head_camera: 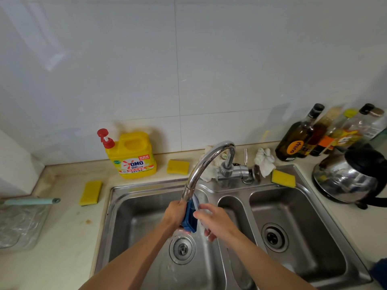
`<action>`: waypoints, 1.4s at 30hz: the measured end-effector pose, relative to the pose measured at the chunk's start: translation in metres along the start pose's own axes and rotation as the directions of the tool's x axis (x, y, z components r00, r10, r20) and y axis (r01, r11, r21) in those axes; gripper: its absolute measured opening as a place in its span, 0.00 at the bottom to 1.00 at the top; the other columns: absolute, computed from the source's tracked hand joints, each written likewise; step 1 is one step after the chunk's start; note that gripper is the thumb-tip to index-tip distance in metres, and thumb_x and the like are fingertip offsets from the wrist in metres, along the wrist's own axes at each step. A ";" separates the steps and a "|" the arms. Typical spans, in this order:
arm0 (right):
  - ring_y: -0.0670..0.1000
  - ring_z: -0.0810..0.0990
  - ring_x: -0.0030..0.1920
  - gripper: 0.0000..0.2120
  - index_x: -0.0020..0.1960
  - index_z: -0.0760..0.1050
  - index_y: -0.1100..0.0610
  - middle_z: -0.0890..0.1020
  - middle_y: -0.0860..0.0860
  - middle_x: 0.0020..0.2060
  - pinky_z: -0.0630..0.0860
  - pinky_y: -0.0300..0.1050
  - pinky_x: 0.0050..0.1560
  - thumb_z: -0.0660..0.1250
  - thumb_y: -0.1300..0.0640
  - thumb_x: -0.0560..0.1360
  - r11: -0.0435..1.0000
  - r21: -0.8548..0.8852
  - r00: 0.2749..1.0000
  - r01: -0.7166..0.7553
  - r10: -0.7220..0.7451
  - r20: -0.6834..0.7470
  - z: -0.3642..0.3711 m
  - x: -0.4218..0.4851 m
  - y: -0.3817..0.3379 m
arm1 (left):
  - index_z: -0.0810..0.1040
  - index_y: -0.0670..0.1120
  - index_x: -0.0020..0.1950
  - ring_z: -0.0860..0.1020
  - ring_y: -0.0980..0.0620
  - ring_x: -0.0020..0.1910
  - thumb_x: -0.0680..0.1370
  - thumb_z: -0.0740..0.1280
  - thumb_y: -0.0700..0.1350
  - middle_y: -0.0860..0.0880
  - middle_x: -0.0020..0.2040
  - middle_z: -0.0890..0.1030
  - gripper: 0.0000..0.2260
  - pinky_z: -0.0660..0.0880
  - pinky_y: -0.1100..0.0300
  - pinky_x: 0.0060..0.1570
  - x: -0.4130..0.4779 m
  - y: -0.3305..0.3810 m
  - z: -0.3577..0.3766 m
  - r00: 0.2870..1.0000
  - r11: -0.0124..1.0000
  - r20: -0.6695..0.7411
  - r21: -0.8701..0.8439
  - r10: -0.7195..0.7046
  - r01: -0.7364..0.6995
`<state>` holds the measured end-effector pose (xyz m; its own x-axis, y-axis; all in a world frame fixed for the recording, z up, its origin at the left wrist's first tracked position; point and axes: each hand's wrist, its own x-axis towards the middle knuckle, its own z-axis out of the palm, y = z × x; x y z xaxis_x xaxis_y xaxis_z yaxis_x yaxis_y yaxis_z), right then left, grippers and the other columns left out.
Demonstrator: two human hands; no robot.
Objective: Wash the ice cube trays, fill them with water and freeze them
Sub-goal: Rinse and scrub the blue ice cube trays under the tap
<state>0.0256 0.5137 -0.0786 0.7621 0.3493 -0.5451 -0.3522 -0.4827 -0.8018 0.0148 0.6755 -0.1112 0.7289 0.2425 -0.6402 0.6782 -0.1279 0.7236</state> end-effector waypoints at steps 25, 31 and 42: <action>0.50 0.76 0.70 0.32 0.80 0.64 0.50 0.73 0.49 0.74 0.76 0.49 0.67 0.66 0.44 0.78 0.945 -0.319 0.990 0.074 -0.108 -0.088 -0.047 -0.031 0.009 | 0.81 0.43 0.51 0.86 0.44 0.40 0.77 0.59 0.70 0.41 0.45 0.86 0.30 0.81 0.57 0.30 0.025 -0.011 -0.036 0.999 0.999 -0.053 -0.043 -0.002 0.000; 0.50 0.80 0.63 0.28 0.77 0.68 0.49 0.78 0.50 0.65 0.79 0.51 0.65 0.67 0.48 0.78 0.986 -0.155 0.998 0.060 -0.065 -0.024 -0.043 -0.044 0.017 | 0.80 0.43 0.48 0.80 0.45 0.42 0.82 0.60 0.51 0.43 0.44 0.84 0.14 0.76 0.52 0.46 0.032 -0.019 -0.005 0.999 0.987 0.019 -0.160 0.031 -0.028; 0.52 0.76 0.63 0.30 0.72 0.66 0.53 0.71 0.48 0.65 0.78 0.50 0.61 0.72 0.55 0.72 0.827 -0.562 0.993 -0.025 -0.046 -0.112 -0.089 -0.075 0.087 | 0.77 0.44 0.59 0.82 0.41 0.48 0.85 0.56 0.53 0.39 0.51 0.83 0.16 0.78 0.52 0.45 0.024 -0.015 0.018 0.997 0.975 -0.066 -0.220 -0.045 0.030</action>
<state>-0.0140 0.3737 -0.0859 0.8333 0.2794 -0.4770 -0.0047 -0.8593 -0.5115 0.0234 0.6659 -0.1425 0.6897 0.3106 -0.6540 0.6623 0.0944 0.7433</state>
